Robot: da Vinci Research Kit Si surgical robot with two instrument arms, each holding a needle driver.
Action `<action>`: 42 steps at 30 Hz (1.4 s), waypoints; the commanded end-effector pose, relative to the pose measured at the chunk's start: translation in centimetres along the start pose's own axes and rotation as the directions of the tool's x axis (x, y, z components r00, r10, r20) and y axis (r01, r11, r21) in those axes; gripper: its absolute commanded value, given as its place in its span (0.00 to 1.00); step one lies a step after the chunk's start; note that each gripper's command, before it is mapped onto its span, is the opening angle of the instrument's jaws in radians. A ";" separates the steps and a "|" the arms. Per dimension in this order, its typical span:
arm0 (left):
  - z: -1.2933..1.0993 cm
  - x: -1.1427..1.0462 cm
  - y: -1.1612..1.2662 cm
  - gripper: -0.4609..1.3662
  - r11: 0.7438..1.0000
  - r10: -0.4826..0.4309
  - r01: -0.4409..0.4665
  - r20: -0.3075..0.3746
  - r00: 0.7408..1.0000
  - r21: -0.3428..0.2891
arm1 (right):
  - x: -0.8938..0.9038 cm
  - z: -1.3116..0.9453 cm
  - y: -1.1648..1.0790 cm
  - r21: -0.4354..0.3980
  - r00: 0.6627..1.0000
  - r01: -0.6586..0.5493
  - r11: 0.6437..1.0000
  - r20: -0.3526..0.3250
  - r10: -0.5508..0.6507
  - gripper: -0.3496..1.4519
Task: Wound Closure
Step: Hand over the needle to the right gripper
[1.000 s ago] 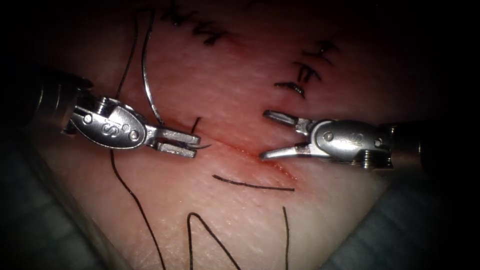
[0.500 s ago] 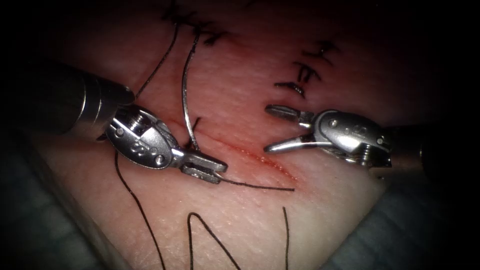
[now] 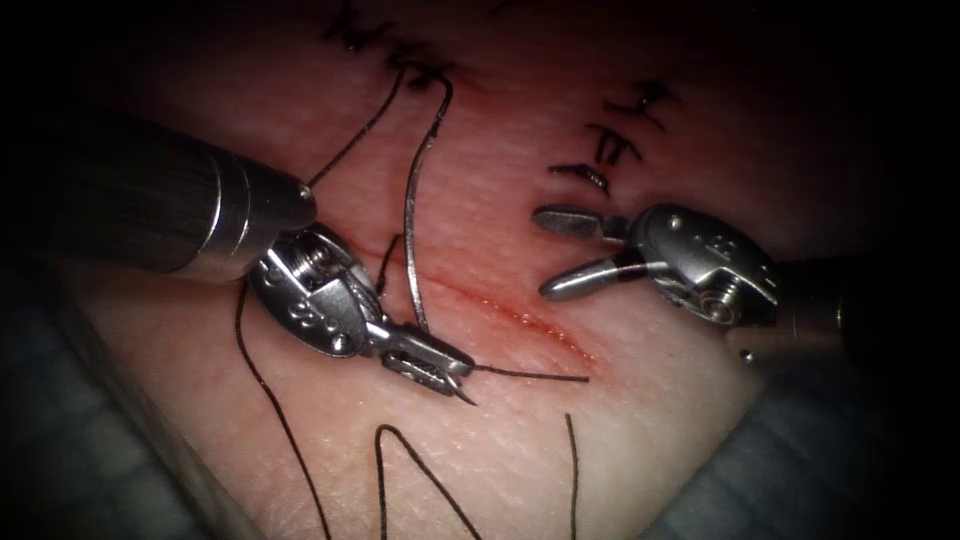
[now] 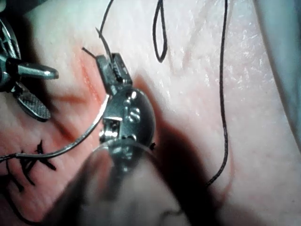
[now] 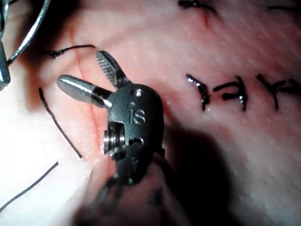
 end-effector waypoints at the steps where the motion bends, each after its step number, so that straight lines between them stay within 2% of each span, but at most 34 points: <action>1: 0.03 0.01 -0.02 0.06 0.999 0.032 -0.032 0.006 0.999 0.001 | 0.02 0.02 -0.01 0.016 1.000 -0.029 0.999 0.001 0.029 0.63; 11: 0.12 0.06 -0.04 0.06 0.994 0.110 -0.110 0.003 0.994 -0.005 | 0.09 0.02 -0.10 0.048 0.990 -0.136 0.990 -0.022 0.137 0.58; 17: 0.18 0.11 -0.05 0.06 0.990 0.140 -0.140 0.003 0.990 -0.007 | 0.27 0.05 -0.20 0.057 0.985 -0.155 0.986 -0.062 0.158 0.60; 21: 0.24 0.13 -0.07 0.06 0.986 0.168 -0.168 0.007 0.986 -0.007 | 0.43 0.14 -0.27 0.053 0.974 -0.210 0.976 -0.071 0.213 0.60; 24: 0.27 0.15 -0.09 0.06 0.984 0.178 -0.178 0.007 0.984 -0.007 | 0.48 0.20 -0.31 0.052 0.972 -0.220 0.974 -0.074 0.223 0.64; 33: 0.30 0.24 -0.16 0.06 0.979 0.202 -0.201 0.010 0.979 -0.006 | 0.50 0.38 -0.34 0.051 0.958 -0.271 0.961 -0.080 0.275 0.67; 42: 0.32 0.30 -0.18 0.06 0.979 0.206 -0.206 0.008 0.979 -0.006 | 0.51 0.48 -0.38 0.054 0.951 -0.293 0.955 -0.088 0.297 0.63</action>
